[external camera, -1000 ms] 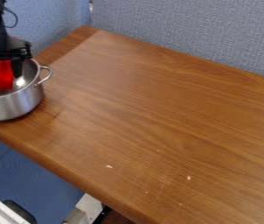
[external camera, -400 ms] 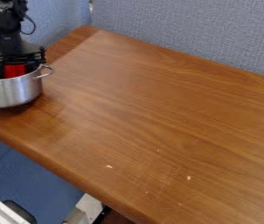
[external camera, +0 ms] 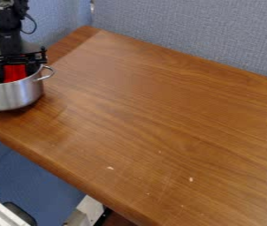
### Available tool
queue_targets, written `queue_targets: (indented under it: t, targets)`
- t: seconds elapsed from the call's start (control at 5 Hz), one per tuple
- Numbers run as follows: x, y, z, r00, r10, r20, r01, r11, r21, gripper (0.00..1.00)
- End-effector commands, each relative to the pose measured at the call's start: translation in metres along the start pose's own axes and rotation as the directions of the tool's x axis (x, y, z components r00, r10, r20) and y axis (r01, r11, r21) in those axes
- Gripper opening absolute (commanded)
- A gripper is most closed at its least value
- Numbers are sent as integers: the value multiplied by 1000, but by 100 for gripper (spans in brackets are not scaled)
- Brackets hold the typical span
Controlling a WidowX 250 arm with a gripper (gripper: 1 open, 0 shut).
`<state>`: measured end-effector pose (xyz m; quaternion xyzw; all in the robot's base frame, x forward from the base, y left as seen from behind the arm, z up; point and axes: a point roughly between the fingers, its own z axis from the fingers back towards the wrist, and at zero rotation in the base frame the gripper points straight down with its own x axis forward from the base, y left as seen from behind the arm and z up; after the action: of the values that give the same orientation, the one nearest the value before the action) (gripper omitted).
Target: Put the red object in the metal pot
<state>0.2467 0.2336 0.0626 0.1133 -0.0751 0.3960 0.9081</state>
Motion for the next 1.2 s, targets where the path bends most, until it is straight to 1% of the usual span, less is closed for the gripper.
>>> queue_targets:
  t: [0.0,0.2,0.4,0.6,0.8,1.0]
  targets:
    - [10,4,9,998,-25,56,26,1000,-6,0]
    - [9,6,4,997,-47,56,48,999,-12,0]
    - [4,5,-5,999,-15,47,15,1000,-8,0]
    - [0,3,-15,999,16,47,-16,1000,-2,0]
    - [0,3,-8,999,23,45,-23,1000,-1,0]
    - [-3,4,0,999,27,33,-27,1000,-1,100]
